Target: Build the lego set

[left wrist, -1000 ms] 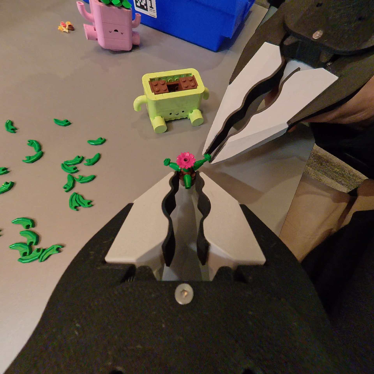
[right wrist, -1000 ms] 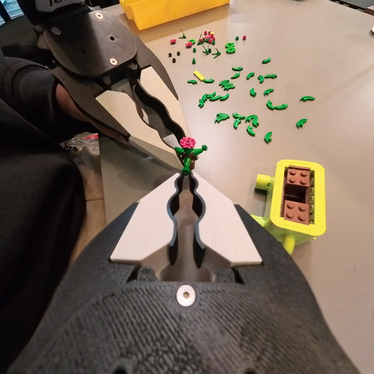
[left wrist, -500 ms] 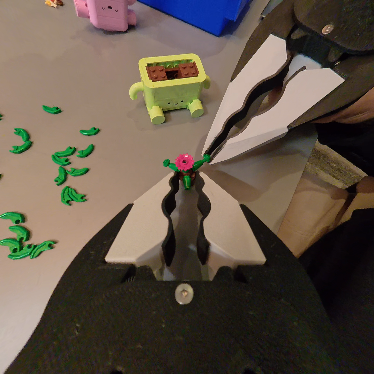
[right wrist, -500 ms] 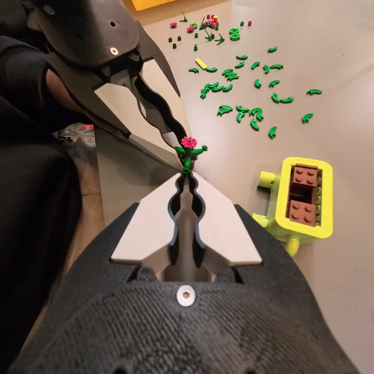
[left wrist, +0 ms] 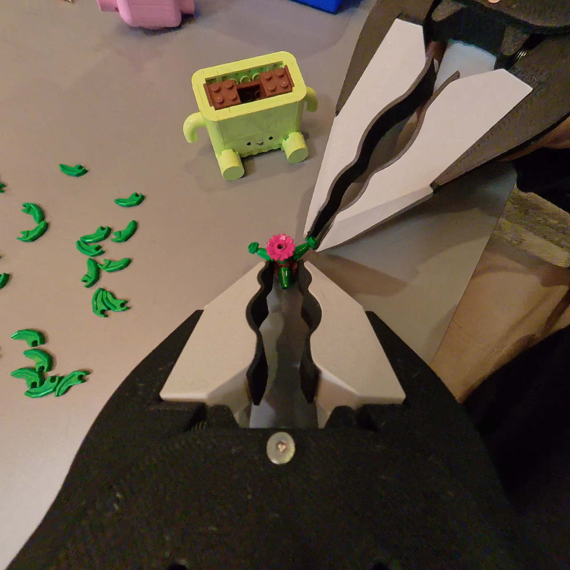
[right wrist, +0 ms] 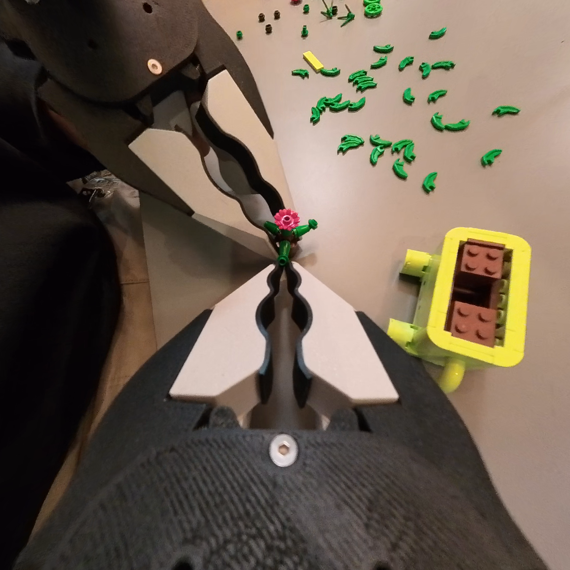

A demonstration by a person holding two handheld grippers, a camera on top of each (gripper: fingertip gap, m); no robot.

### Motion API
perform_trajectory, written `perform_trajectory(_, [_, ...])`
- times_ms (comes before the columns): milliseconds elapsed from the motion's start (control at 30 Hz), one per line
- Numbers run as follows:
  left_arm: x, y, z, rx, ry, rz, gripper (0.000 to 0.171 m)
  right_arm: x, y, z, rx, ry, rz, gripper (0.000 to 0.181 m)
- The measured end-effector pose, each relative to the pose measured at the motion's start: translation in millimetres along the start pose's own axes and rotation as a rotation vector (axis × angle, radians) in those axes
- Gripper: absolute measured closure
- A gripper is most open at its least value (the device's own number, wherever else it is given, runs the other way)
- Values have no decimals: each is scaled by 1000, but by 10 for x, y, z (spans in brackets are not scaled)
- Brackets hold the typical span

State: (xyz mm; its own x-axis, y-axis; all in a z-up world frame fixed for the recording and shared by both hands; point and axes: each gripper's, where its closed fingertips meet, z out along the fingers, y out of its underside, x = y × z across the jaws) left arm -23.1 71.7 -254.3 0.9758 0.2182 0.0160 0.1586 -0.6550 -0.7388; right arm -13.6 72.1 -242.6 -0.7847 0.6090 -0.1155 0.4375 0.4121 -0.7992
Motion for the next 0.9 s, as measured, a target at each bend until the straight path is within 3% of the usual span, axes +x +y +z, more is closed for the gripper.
perform_trajectory(333, [-13,-14,-3,9,-59,52,160,18,21,-4,-6,81,-58,178])
perform_trajectory(567, [17,48,-75,12,-25,14,141,6,-11,-24,15,120,-71,176])
perform_trajectory(733, [-23,148,-231,31,-25,-53,130,51,11,-151,34,144,-26,154])
perform_trajectory(900, [-128,169,-372,83,-42,-128,128,216,176,-292,17,246,53,147])
